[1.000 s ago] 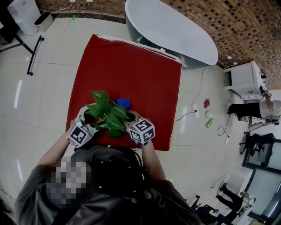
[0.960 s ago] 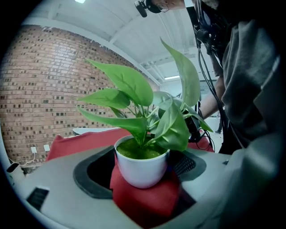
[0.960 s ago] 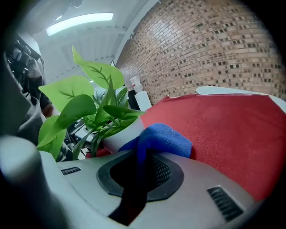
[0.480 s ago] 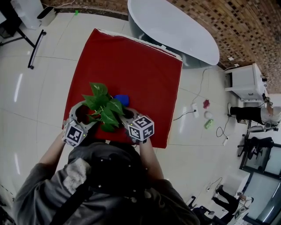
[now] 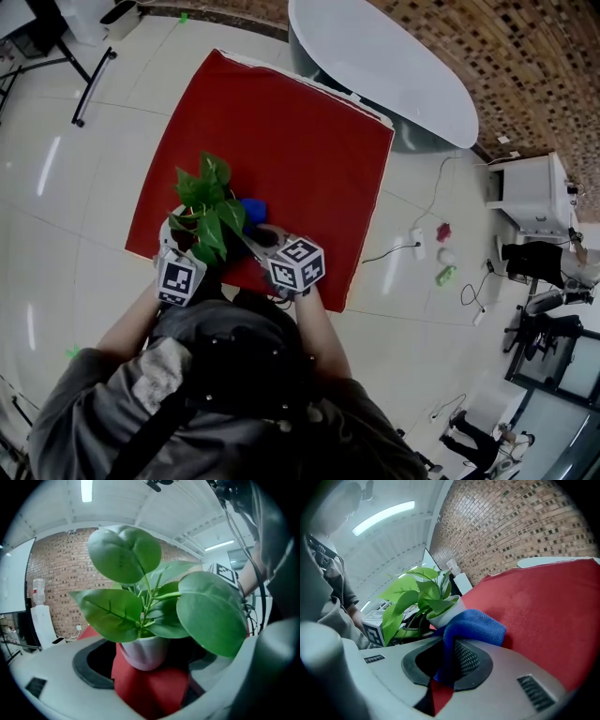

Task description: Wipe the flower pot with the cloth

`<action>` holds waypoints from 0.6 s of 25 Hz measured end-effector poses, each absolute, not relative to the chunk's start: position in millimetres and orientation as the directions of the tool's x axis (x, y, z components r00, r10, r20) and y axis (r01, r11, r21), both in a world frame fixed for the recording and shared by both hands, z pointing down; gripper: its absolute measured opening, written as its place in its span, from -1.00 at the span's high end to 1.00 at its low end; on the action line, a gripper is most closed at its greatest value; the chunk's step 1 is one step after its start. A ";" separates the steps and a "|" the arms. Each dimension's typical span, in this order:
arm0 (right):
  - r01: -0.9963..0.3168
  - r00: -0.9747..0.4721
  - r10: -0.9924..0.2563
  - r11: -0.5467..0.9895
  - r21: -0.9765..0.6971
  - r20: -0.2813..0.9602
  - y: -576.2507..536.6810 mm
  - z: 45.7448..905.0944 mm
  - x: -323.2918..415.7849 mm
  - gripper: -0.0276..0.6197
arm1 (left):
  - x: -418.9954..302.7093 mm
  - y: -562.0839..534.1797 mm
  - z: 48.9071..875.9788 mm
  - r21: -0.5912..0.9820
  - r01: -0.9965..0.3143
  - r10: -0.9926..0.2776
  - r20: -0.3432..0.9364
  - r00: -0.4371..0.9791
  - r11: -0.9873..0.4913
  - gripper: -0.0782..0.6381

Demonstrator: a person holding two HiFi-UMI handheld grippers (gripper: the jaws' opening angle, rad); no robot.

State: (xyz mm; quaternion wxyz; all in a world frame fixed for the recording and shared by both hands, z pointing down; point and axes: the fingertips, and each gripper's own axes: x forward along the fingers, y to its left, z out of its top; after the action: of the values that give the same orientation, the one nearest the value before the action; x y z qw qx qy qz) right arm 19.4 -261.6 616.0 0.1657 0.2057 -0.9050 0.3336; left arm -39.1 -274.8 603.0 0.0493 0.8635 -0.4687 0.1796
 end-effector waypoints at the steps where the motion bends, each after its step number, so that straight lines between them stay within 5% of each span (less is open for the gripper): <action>1: -0.480 -0.862 -0.258 0.692 -0.539 0.436 -257.6 615.3 21.3 0.73 | -38.4 -276.6 602.2 -0.088 -0.845 -0.810 0.353 0.469 -0.527 -0.41; 7: -0.501 -0.846 -0.276 0.707 -0.500 0.457 -247.2 607.2 42.5 0.73 | -42.7 -281.8 599.2 -0.095 -0.891 -0.853 0.349 0.389 -0.445 -0.37; 15: -0.477 -0.874 -0.329 0.728 -0.492 0.358 -284.8 563.7 69.5 0.73 | -41.8 -280.2 598.8 -0.076 -0.821 -0.785 0.354 0.508 -0.565 -0.35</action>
State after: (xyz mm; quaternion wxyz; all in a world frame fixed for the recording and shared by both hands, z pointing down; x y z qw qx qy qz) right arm 69.5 -284.8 563.7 0.1240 0.2187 -0.9213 0.2967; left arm -41.8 -280.2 598.8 0.0510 0.8668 -0.4633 0.1771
